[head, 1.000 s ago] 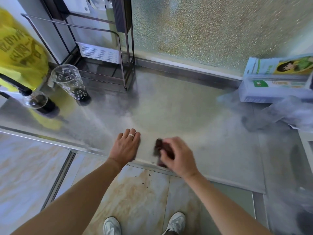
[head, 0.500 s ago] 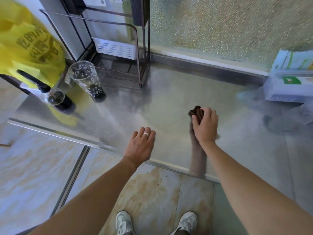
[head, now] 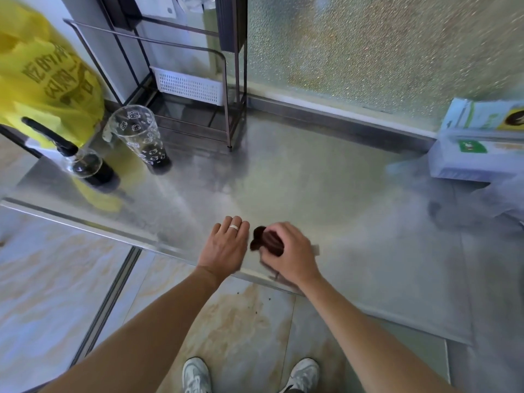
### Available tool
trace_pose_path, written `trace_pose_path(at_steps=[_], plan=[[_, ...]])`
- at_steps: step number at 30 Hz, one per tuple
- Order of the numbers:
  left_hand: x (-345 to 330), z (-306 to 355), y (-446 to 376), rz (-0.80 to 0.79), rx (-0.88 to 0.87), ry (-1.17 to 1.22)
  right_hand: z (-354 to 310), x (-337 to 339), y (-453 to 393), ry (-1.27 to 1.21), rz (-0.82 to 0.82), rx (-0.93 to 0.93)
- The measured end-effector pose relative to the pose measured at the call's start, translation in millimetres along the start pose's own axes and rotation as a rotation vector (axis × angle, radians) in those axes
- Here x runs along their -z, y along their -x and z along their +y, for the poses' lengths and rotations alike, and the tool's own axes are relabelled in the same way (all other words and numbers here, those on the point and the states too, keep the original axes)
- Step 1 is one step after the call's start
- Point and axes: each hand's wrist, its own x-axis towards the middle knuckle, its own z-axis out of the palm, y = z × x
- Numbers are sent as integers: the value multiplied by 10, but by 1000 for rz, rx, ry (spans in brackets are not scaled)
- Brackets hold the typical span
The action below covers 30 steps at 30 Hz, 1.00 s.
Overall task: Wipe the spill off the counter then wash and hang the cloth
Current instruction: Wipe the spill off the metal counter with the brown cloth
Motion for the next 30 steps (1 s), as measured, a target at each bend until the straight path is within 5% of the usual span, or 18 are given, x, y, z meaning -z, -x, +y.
trace_pose_path(at_steps=[5,7,11,16,19,23,30], plan=[[37,-29,18,-12,-22,8,-199,176,135,-237,-267,-74],[39,-32,12,-13,-31,14,-157,276,7,-386,-245,-188],[35,-23,17,-7,-29,-14,227,476,-349,-349,-9,-296],[24,-26,19,-18,-23,-15,292,648,-447,107,604,-322],[27,-28,6,-24,-16,-2,39,422,-365,125,420,-110],[38,-66,-19,-45,-37,12,-79,-82,-46,356,71,-156],[51,-91,-164,-18,15,67,222,77,-151,256,205,50]])
